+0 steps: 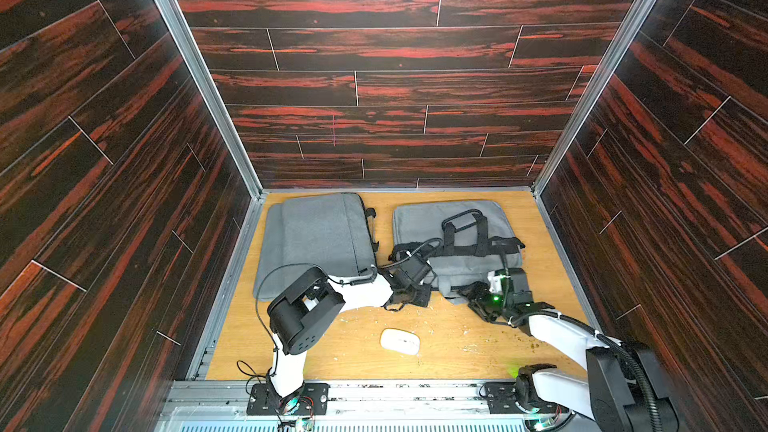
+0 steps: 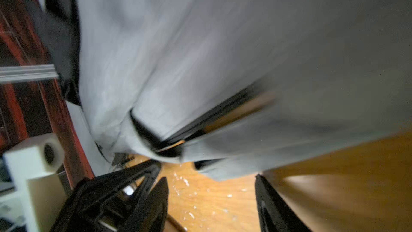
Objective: Put the mouse into the laptop bag
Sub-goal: Zip the zipper on the zippered laptop bag.
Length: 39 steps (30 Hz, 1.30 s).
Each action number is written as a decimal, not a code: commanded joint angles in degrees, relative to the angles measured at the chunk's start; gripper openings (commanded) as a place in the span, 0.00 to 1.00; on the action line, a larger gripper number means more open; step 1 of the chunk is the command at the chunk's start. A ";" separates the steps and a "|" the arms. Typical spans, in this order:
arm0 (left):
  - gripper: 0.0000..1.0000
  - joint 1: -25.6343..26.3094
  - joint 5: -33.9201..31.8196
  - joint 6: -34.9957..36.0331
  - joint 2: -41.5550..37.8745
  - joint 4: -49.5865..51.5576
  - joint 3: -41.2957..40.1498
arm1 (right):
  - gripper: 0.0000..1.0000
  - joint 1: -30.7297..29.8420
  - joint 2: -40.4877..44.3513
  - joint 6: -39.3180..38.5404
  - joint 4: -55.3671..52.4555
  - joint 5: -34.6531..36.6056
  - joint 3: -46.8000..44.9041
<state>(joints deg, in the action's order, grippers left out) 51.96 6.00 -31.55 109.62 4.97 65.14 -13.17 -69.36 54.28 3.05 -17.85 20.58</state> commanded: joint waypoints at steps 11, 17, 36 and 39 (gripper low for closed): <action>0.00 5.81 2.80 -2.19 1.90 1.02 4.68 | 0.66 -4.85 -9.34 7.73 16.47 4.67 -0.42; 0.00 6.18 2.43 -2.47 1.07 0.92 2.65 | 0.02 -4.14 -10.86 7.89 19.28 4.62 -1.83; 0.00 -4.76 -4.37 1.52 0.06 1.66 -3.64 | 0.00 23.82 2.26 -14.58 -9.68 -6.39 -0.98; 0.00 -6.21 -6.39 2.91 -0.40 2.08 -2.63 | 0.00 25.02 1.47 -15.54 -9.62 -6.85 -0.58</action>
<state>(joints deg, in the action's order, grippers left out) 49.25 7.90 -30.02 110.74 0.58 63.13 9.47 -66.87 42.52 -2.66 -28.69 18.81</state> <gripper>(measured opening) 0.067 0.073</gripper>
